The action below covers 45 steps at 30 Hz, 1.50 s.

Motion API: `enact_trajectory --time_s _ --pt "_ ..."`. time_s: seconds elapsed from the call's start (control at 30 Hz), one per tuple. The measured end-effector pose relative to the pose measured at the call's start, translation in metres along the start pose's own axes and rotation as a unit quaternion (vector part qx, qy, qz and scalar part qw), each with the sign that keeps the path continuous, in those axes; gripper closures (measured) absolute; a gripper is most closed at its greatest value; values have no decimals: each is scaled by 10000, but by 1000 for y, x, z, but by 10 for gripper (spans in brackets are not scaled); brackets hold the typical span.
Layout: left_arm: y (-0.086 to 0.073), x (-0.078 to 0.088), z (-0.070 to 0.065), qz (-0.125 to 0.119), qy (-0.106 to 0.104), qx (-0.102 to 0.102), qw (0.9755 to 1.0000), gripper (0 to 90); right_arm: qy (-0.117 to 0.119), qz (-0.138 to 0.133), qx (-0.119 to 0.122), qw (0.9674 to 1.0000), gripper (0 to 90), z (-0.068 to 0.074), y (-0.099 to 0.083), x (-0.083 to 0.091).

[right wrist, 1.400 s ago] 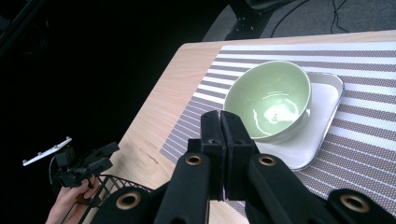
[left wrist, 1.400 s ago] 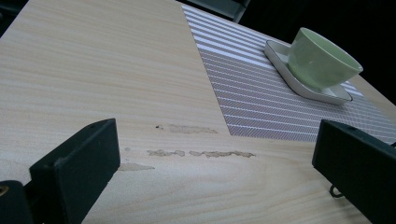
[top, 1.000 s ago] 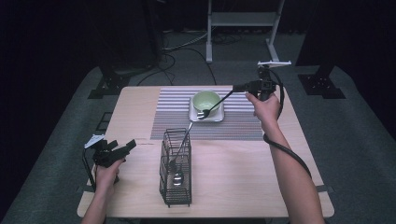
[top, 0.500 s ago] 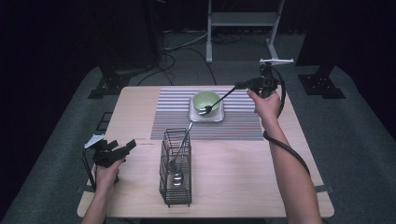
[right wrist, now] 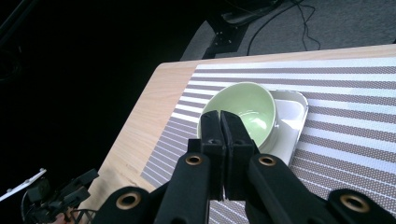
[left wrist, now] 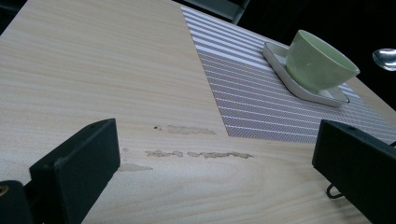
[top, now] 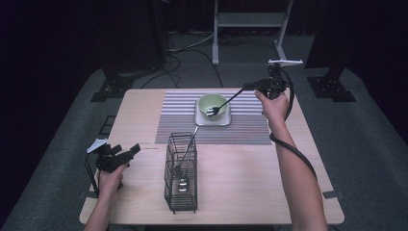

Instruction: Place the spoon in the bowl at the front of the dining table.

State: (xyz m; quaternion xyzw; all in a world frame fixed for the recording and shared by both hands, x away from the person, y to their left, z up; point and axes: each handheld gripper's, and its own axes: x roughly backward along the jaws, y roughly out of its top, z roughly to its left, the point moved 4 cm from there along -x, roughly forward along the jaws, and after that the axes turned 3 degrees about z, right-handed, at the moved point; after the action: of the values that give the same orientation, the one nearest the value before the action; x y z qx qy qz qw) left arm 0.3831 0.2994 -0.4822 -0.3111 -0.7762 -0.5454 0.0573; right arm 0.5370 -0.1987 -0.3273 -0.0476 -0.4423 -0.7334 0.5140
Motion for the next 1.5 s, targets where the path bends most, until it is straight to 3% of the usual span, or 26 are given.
enact_trajectory --time_s 0.93,1.5 --pt "0 -1 0 -4 -18 23 10000 0 -460 -259 -273 9982 886 -18 14 -8" --pt "0 -3 -1 16 -23 76 10000 0 -554 -333 -432 9970 886 -28 15 -19"
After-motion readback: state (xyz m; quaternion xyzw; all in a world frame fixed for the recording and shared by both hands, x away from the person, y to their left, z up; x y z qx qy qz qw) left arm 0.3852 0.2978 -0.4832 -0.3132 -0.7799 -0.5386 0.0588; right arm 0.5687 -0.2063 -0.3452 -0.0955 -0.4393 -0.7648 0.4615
